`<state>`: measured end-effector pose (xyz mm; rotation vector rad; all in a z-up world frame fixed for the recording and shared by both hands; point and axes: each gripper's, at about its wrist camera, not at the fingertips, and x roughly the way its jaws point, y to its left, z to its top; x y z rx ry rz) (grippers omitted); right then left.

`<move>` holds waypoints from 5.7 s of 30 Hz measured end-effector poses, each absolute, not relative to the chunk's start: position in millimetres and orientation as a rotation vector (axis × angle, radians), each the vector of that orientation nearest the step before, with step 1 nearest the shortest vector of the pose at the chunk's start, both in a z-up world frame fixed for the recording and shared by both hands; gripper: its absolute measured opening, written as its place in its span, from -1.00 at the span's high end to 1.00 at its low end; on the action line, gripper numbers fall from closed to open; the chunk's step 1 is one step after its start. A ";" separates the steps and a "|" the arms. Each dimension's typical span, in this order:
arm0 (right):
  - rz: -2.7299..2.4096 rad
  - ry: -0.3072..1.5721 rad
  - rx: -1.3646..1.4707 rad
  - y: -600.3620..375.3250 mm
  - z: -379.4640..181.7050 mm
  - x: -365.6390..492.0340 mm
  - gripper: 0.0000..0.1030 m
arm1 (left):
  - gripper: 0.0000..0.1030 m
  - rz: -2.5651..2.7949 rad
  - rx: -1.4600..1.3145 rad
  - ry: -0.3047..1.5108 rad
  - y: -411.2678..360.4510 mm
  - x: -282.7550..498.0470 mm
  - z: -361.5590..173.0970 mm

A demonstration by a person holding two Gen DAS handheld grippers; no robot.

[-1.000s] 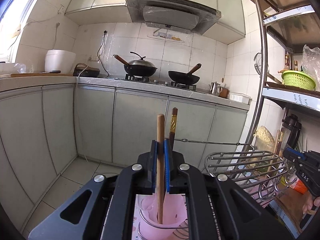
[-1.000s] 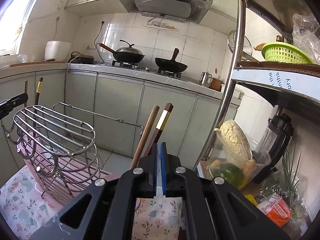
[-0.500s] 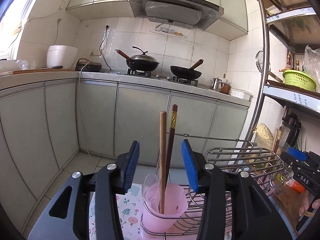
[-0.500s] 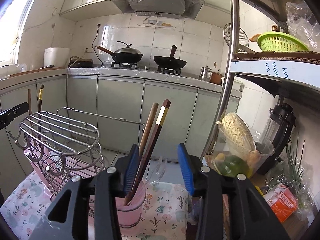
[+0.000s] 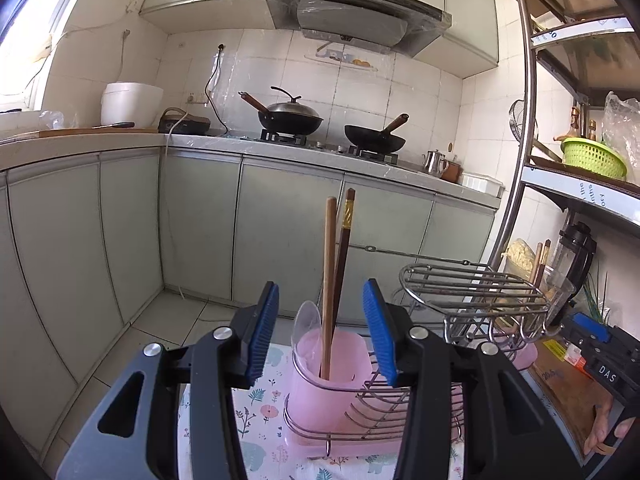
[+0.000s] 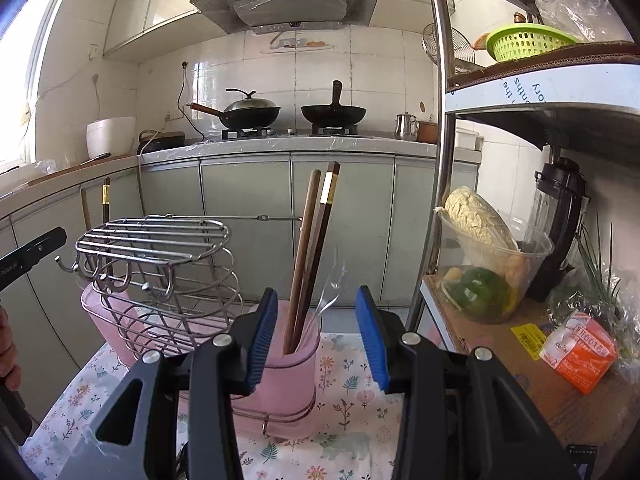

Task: Organize utensils
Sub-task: 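Open both tools to release the utensils in the cup and withdraw, then grasp a dark chopstick with the left tool while the right tool grasps a black spoon, then lift the chopstick and spoon and lower them into the tall pink cup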

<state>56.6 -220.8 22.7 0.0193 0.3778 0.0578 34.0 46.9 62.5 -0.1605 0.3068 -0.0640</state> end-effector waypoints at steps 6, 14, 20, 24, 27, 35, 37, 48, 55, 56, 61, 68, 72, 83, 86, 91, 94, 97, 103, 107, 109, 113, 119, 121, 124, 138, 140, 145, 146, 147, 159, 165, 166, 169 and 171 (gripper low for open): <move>0.085 0.436 0.070 -218.6 3.2 42.7 0.23 | 0.15 -0.088 -0.143 0.354 39.2 20.5 52.2; 0.127 0.552 0.082 -205.5 -33.6 32.9 0.23 | 0.14 -0.133 -0.115 0.466 26.4 12.2 25.2; 0.169 0.649 0.076 -192.0 -60.8 31.0 0.23 | 0.14 -0.161 -0.098 0.560 18.5 9.8 1.5; 0.191 0.692 0.072 -186.0 -73.8 29.8 0.23 | 0.14 -0.181 -0.099 0.635 15.6 10.3 -14.1; 0.203 0.724 0.080 -184.8 -82.4 30.1 0.22 | 0.15 -0.193 -0.094 0.684 14.8 10.5 -24.2; 0.225 0.802 0.121 -186.1 -96.6 36.3 0.22 | 0.15 -0.207 -0.103 0.844 11.3 16.6 -55.6; 0.226 0.819 0.127 -186.2 -99.9 37.6 0.22 | 0.15 -0.211 -0.116 0.889 10.7 20.3 -62.2; 0.251 0.946 0.303 -211.3 -121.5 50.7 0.26 | 0.17 -0.279 -0.052 1.043 -8.3 31.5 -76.4; 0.305 0.982 0.381 -216.9 -126.8 53.3 0.31 | 0.59 -0.361 -0.095 1.203 -19.9 42.1 -91.3; 0.312 0.986 0.387 -216.3 -127.0 53.4 0.31 | 0.61 -0.377 -0.095 1.223 -22.9 43.0 -92.9; 0.320 0.992 0.386 -213.8 -129.3 53.4 0.31 | 0.75 -0.384 -0.053 1.287 -35.7 47.6 -103.5; 0.322 0.997 0.385 -211.5 -131.1 53.2 0.31 | 0.80 -0.431 -0.105 1.320 -40.8 51.4 -110.3; 0.325 1.002 0.380 -208.6 -132.5 53.3 0.31 | 0.84 -0.430 -0.156 1.339 -40.1 53.8 -113.0; 0.368 1.034 0.403 -200.4 -136.1 53.9 0.31 | 0.91 -0.313 -0.187 1.292 -3.4 56.6 -100.0; 0.412 1.069 0.453 -197.9 -140.1 57.5 0.31 | 0.91 -0.290 -0.174 1.283 6.1 57.7 -94.7; 0.461 1.122 0.520 -193.5 -147.7 64.1 0.31 | 0.90 -0.282 -0.165 1.322 13.9 62.0 -96.5; 0.467 1.133 0.522 -191.1 -148.7 65.1 0.31 | 0.84 -0.287 -0.166 1.349 13.0 68.9 -97.5; 0.470 1.139 0.523 -189.9 -148.6 67.1 0.31 | 0.75 -0.287 -0.162 1.388 11.2 77.6 -101.2; 0.498 1.177 0.552 -190.6 -150.1 78.7 0.34 | 0.75 -0.277 -0.119 1.405 -18.3 90.5 -109.1; 0.503 1.234 0.521 -183.0 -153.9 89.0 0.38 | 0.75 -0.281 -0.138 1.409 -20.6 93.9 -110.2; 0.501 1.251 0.485 -177.4 -153.9 91.7 0.38 | 0.75 -0.287 -0.145 1.409 -19.1 95.5 -112.5; 0.513 1.284 0.408 -160.7 -153.6 94.7 0.42 | 0.75 -0.293 -0.148 1.405 -18.2 95.6 -112.7; 0.498 1.310 0.338 -143.7 -159.7 97.0 0.74 | 0.75 -0.301 -0.155 1.404 -16.8 92.2 -112.8; 0.496 1.298 0.331 -141.8 -158.7 96.5 0.75 | 0.75 -0.306 -0.163 1.404 -15.2 92.5 -114.0; 0.500 1.278 0.349 -141.9 -157.4 93.9 0.76 | 0.75 -0.320 -0.175 1.401 -9.9 92.5 -114.7; 0.520 1.046 0.447 -179.9 -113.7 66.0 0.78 | 0.90 -0.367 -0.185 1.106 24.7 54.0 -58.0; 0.516 0.999 0.441 -183.5 -102.3 59.8 0.78 | 0.90 -0.372 -0.192 1.038 30.9 45.1 -44.3; 0.499 0.886 0.433 -196.9 -75.9 45.2 0.78 | 0.90 -0.386 -0.233 0.889 44.9 26.0 -14.0; 0.497 0.864 0.430 -199.6 -70.3 42.5 0.78 | 0.90 -0.389 -0.247 0.861 45.2 24.0 -7.4; 0.497 0.846 0.428 -205.1 -64.2 39.4 0.78 | 0.90 -0.392 -0.256 0.838 46.4 19.8 -2.3; 0.471 0.657 0.382 -212.1 -2.5 34.4 0.78 | 0.90 -0.358 -0.324 0.550 58.5 10.0 64.6; 0.442 0.556 0.371 -226.3 36.7 34.4 0.78 | 0.90 -0.348 -0.345 0.482 65.0 15.7 85.9; 0.436 0.542 0.368 -228.8 42.5 35.2 0.78 | 0.90 -0.347 -0.347 0.475 64.8 17.2 88.7; 0.411 0.494 0.372 -237.2 58.1 38.0 0.78 | 0.90 -0.345 -0.351 0.454 65.2 20.9 95.1; 0.397 0.469 0.379 -242.6 66.2 41.6 0.78 | 0.90 -0.345 -0.357 0.447 65.3 24.4 97.6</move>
